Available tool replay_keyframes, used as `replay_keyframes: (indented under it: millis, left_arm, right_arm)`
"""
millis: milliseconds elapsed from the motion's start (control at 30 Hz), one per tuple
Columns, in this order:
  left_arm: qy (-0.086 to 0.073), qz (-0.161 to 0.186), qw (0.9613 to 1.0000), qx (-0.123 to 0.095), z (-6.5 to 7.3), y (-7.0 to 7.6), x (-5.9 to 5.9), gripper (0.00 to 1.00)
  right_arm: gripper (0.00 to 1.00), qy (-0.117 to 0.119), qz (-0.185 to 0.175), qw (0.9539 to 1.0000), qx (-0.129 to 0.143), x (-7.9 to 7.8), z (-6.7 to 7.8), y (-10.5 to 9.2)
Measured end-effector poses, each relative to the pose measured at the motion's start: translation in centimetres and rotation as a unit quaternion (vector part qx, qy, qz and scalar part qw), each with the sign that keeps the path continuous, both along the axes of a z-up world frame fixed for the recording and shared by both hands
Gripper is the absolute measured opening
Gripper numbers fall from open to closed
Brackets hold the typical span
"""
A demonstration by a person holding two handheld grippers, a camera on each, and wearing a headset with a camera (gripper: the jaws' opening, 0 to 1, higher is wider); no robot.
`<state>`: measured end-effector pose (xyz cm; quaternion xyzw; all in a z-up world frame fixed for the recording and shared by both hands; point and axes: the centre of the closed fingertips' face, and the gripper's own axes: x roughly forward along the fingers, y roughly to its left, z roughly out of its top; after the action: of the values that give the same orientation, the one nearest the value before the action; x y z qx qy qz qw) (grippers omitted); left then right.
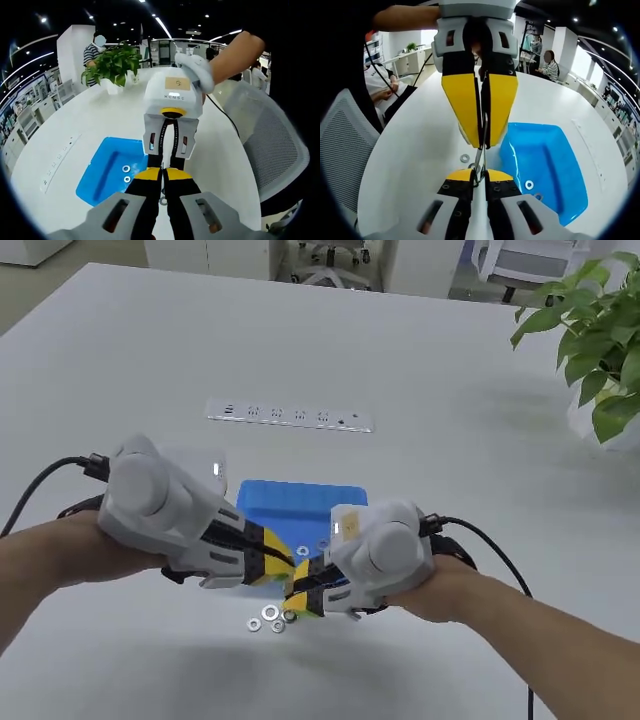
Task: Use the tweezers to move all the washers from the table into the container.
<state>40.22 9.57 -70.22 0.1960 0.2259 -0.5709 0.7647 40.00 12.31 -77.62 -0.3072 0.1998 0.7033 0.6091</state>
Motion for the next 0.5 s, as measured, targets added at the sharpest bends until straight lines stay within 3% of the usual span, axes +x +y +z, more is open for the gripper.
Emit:
replay_keyframes:
  millis: [500]
  left_arm:
    - [0.004, -0.002, 1.0000, 0.008, -0.36, 0.07, -0.16, 0.06]
  right_arm:
    - [0.08, 0.002, -0.007, 0.9999, 0.009, -0.06, 0.05, 0.00]
